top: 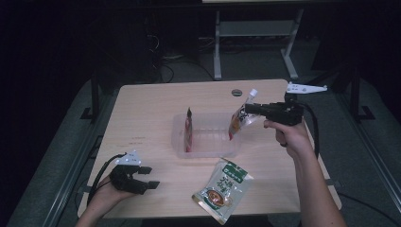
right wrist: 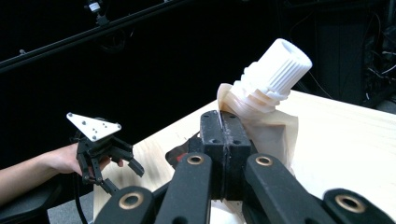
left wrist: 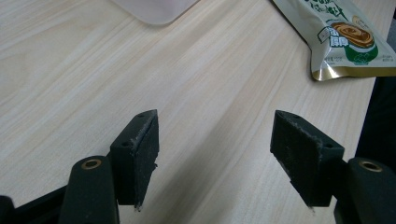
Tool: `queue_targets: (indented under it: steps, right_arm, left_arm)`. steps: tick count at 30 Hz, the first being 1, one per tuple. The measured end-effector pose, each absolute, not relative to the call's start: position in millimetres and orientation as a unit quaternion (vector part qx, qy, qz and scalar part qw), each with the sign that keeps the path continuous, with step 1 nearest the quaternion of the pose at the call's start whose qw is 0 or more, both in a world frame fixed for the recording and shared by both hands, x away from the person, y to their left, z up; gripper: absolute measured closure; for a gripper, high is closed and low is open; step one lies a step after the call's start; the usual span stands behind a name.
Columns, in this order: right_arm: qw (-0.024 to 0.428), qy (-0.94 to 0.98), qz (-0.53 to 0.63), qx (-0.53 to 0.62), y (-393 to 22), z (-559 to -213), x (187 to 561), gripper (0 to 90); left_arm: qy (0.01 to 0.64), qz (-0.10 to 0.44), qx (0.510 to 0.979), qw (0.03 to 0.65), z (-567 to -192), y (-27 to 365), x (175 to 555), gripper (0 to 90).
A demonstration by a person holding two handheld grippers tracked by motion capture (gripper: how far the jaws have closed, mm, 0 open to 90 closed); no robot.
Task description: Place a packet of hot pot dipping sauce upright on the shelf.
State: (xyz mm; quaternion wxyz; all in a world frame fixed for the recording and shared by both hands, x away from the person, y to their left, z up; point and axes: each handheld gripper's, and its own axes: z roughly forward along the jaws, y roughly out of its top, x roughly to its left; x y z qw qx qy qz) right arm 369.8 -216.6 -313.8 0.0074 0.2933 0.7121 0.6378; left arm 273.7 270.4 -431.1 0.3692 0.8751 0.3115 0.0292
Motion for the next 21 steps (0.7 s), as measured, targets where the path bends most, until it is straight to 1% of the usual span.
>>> queue_targets:
  steps: [12,21]
  right_arm:
    - [-0.008,0.728,0.612,0.308,-208.4,-337.9,383.6,89.9]
    - [-0.007,0.73,0.607,0.314,-211.0,-341.2,385.2,89.9]
  left_arm:
    - [0.319,0.028,0.873,0.369,-433.5,273.8,276.1,32.3]
    - [0.32,0.027,0.872,0.369,-434.5,275.0,277.0,32.2]
